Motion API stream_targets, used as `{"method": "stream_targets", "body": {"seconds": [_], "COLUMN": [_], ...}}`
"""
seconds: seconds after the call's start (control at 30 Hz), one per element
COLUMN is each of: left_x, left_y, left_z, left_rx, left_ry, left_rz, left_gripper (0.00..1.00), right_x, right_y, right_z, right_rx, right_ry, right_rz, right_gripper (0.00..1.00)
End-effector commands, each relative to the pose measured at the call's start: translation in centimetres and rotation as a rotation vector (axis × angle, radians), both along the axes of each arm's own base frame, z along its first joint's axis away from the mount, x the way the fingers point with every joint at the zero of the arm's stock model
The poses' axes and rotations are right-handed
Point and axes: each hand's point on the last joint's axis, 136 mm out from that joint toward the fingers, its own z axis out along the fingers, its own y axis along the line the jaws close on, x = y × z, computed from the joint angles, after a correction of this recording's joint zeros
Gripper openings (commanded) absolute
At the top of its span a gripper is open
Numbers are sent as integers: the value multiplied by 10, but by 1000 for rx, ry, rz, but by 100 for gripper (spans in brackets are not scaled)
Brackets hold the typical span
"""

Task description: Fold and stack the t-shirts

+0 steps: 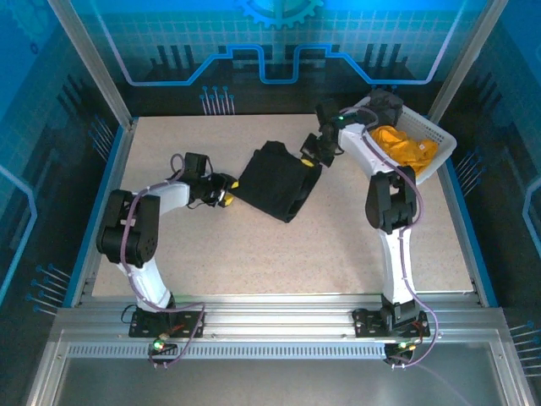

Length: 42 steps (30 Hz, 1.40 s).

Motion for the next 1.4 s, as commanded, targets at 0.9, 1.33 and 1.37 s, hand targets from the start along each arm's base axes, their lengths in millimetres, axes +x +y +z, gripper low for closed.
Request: {"method": "stream_targets", "body": {"seconds": [0.9,1.33,1.37], "left_x": [-42,12,19], "left_y": [-118,-154,-151], "left_z": [-20,-45,-46], "left_rx": [-34,-67,-75], "left_ry": [126,51,34], "left_rz": [-147,-25,16], "left_gripper": [57,27,16], "right_x": [-19,-93,-102], "right_y": [-47,-21,-19], "right_z": [-40,38,41], "right_rx": [52,93,93], "right_ry": [116,-43,-45], "right_rz": [-70,35,45], "right_gripper": [52,64,64]}}
